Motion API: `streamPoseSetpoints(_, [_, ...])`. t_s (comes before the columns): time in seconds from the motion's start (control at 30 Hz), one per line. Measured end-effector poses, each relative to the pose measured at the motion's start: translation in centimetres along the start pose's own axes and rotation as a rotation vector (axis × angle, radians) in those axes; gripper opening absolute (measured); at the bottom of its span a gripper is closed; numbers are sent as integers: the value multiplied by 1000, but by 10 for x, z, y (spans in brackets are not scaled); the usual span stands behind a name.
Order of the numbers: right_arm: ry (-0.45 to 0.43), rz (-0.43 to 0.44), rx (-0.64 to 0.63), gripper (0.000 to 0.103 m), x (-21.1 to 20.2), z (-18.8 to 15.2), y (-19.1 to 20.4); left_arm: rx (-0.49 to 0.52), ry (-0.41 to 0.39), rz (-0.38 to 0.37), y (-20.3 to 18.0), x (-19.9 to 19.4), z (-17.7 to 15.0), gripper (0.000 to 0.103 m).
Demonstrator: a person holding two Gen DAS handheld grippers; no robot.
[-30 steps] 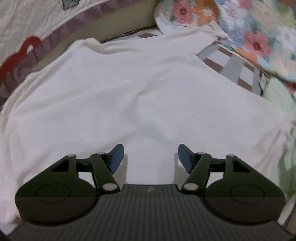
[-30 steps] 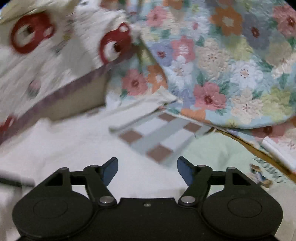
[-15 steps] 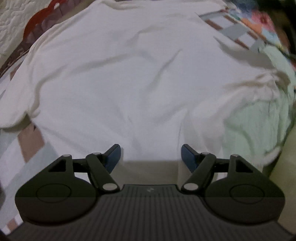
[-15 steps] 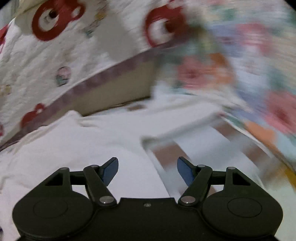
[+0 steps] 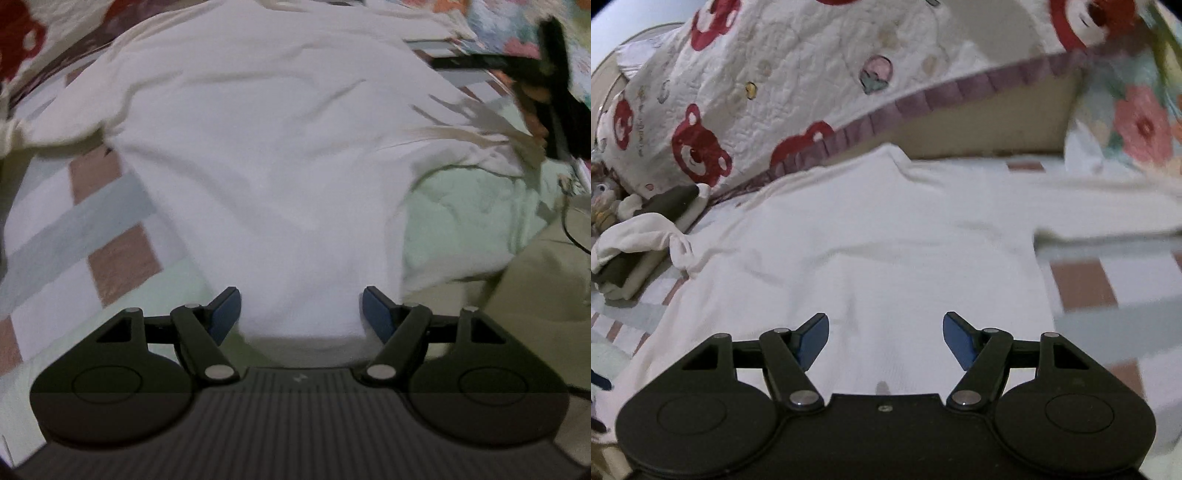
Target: Fold clothes
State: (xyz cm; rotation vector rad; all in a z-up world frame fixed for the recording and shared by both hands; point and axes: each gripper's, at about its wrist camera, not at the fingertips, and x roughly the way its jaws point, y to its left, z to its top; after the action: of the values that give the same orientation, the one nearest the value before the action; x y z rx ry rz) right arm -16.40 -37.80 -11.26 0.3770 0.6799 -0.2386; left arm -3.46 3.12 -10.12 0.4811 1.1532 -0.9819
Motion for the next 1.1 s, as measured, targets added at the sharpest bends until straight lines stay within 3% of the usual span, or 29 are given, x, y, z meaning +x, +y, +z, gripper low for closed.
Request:
streamPoseSetpoints(0.17, [46,-15,-41,60,-32,-33,11,-112,29,-131,20,14,-19,71])
streamPoseSetpoints(0.27, [45,-86,-70,60,-74,-46,1,-140,15,-178,31,14,-28,71])
streamPoseSetpoints(0.47, [54,-261,52,60,-136,-90,-19,-170,-29,-252,48,4,-57,71])
streamPoseSetpoints(0.63, [50,-296,72,60,-147,-115,0,-241,43,-291,56,11,-74,72])
streamPoseSetpoints(0.7, [51,-306,65,60,-145,-119,7,-203,20,-276,52,4,-65,72])
streamPoseSetpoints(0.83, [59,-303,91,58,-136,-114,4,-70,-120,-279,34,-22,-45,72])
streamPoseSetpoints(0.87, [64,-286,115,48,-137,-113,1,-52,-166,-281,32,-30,-40,72])
streamPoseSetpoints(0.9, [70,-268,140,26,-138,-112,-1,-44,-204,-275,32,-38,-35,72])
streamPoseSetpoints(0.93, [75,-252,165,16,-139,-113,-3,-20,-234,-269,32,-43,-29,72])
streamPoseSetpoints(1.0, [77,-258,189,11,-141,-113,-4,18,-253,-260,32,-45,-12,72])
streamPoseSetpoints(1.1, [77,-313,175,12,-142,-112,-3,-12,-149,-316,30,-30,9,72])
